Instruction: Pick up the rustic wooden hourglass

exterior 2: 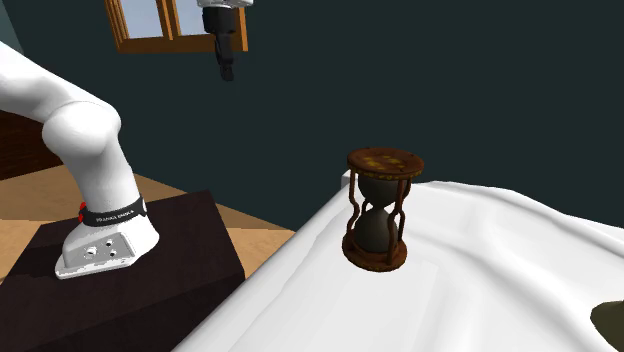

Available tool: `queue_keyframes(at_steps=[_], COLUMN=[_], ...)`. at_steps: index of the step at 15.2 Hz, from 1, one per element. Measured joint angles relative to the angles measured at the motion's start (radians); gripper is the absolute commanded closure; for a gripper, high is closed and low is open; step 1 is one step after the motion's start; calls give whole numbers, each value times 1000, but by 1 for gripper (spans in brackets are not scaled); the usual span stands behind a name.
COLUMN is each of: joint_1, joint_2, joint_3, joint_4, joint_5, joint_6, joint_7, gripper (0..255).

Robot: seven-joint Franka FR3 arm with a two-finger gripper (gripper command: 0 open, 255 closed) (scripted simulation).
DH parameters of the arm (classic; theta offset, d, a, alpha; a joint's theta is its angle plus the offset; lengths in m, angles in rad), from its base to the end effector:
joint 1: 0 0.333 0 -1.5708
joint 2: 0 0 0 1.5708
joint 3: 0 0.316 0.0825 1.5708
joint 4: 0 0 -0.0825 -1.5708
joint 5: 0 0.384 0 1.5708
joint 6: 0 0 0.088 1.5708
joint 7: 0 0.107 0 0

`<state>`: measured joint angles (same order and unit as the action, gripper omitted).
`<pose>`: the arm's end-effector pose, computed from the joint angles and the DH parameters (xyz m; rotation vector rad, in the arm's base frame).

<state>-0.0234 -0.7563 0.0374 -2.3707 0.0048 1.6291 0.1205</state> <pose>0.3200 0.0080 0.5793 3.1163 -0.1821 0.0244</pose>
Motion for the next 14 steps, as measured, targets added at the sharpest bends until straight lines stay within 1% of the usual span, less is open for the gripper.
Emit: queue_keyframes(at_steps=[1,2,4,9,12,14], joint_1=[0,-2,-16,-64,-95,-117], joint_2=[0,-14,-49,-146,-159,-144], joint_3=[0,-4,-29,-116,-174,-224], joint_4=[0,-23,-91,-308,-398,-457], joint_5=[0,-4,-22,-79,-110,-132], joint_6=[0,22,104,375,547,680], joint_7=[0,-3,-25,-93,-133,-169], gripper=[0,0,0,0,0,0])
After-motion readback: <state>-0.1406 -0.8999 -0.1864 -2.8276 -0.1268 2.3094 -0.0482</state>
